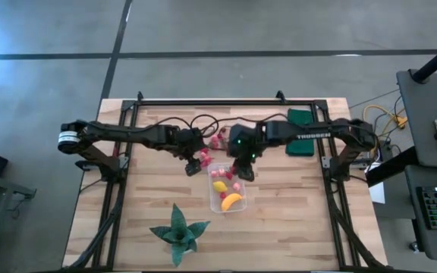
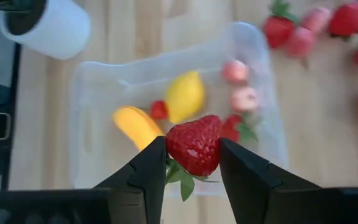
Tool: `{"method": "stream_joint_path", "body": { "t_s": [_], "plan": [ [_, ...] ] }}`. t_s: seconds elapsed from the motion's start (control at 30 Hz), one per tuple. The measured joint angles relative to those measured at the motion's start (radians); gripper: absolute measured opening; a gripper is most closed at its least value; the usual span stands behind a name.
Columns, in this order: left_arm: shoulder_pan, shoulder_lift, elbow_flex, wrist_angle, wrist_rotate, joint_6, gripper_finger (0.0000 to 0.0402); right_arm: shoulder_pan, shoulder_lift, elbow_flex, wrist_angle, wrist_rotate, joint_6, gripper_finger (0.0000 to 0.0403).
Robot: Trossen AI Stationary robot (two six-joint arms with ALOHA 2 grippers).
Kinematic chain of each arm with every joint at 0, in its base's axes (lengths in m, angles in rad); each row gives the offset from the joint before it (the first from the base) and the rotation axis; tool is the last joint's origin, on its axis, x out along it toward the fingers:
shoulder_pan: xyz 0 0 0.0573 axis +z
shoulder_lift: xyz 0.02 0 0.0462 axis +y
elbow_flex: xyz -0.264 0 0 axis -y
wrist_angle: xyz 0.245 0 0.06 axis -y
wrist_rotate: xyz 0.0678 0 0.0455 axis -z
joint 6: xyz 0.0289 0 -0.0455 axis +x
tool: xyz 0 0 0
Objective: Pick and placing Produce into tupperware
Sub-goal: Put the strawberry into the transparent bin
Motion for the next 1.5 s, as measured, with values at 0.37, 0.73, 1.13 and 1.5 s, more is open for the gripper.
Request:
{"method": "stream_joint_path", "body": {
  "t_s": [0.37,0.73,1.13,1.5],
  "plan": [
    [0.000,-0.015,-0.039,-0.033,0.000,-0.004,0.0269,0.088,0.010,-0.001,0.025,0.125,0.066,0.0201],
    [0.008,-0.039,-0.040,-0.031,-0.046,-0.004,0.0269,0.089,-0.035,-0.002,0.018,0.219,0.117,0.0275],
    [0.117,-0.023,-0.040,-0.005,0.001,0.061,0.0269,0.041,-0.154,-0.003,-0.014,0.476,0.141,0.0265],
    [0.210,0.066,-0.041,0.020,0.080,0.136,0.0269,0.003,-0.156,-0.005,-0.075,0.498,0.185,0.0266]
  ]
}}
